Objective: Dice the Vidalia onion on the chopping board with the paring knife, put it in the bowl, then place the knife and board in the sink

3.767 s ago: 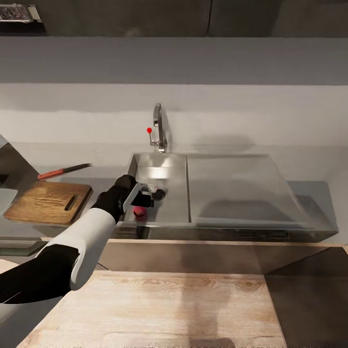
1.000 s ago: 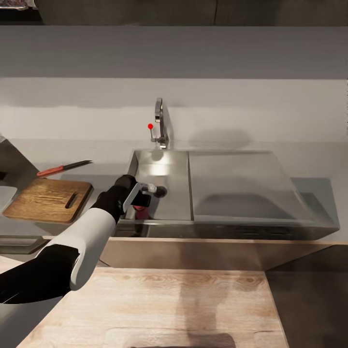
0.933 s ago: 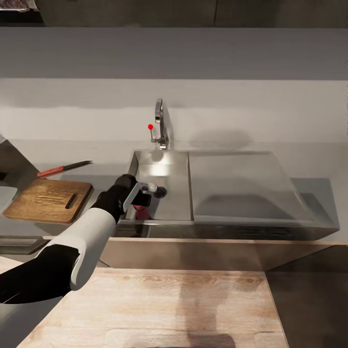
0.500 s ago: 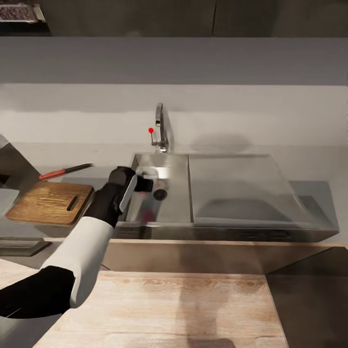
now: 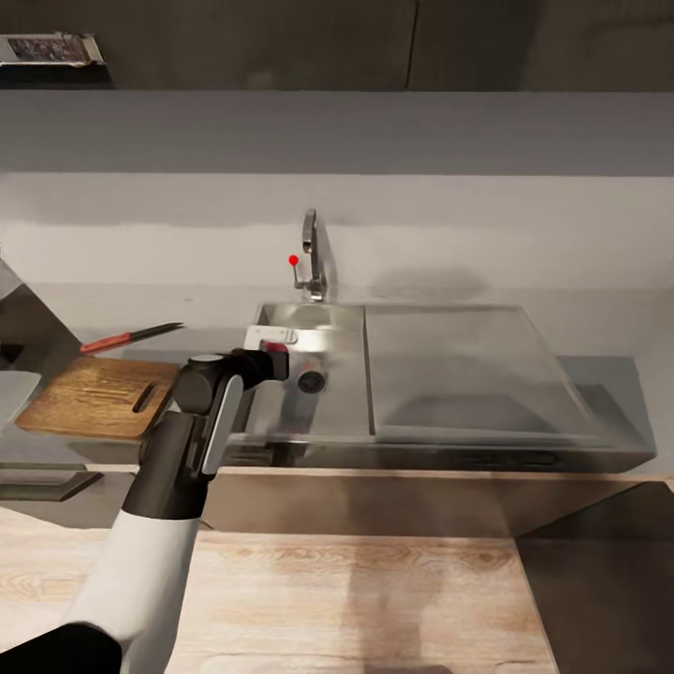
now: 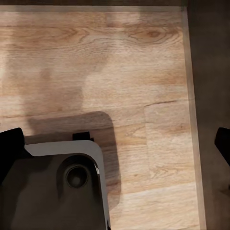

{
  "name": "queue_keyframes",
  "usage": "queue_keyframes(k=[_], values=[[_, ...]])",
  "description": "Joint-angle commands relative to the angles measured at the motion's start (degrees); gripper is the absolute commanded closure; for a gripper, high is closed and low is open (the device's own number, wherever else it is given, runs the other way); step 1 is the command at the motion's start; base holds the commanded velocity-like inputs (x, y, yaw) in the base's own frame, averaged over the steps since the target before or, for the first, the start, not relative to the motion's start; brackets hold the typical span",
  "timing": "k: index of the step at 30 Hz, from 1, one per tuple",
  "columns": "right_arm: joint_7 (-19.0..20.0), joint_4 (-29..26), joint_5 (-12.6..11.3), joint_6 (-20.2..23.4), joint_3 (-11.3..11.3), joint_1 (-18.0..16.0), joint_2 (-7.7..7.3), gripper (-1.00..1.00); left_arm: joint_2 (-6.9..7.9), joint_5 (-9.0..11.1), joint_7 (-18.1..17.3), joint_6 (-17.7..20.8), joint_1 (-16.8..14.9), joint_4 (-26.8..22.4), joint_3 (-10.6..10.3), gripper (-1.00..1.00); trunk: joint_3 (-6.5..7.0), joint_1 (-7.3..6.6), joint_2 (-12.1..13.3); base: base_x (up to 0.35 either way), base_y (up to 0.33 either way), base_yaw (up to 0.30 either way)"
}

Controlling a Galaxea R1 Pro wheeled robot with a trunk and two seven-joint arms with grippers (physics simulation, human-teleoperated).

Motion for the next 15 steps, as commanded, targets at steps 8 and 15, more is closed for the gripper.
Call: queue_keyframes(k=[8,15], values=[[-0.1,-0.1,-0.1,-0.1,0.0,0.0,-0.01,-1.0,0.0,0.1,0.0,0.3,0.5,-1.1,-0.1,1.0,0.64,0.04,-0.1,-0.135,0.11,0.0],[-0.1,-0.1,-0.1,-0.1,0.0,0.0,-0.01,-1.0,0.01,0.1,0.0,0.3,0.5,-1.2,-0.1,1.0,1.27,0.04,-0.1,-0.227,0.187,0.0]])
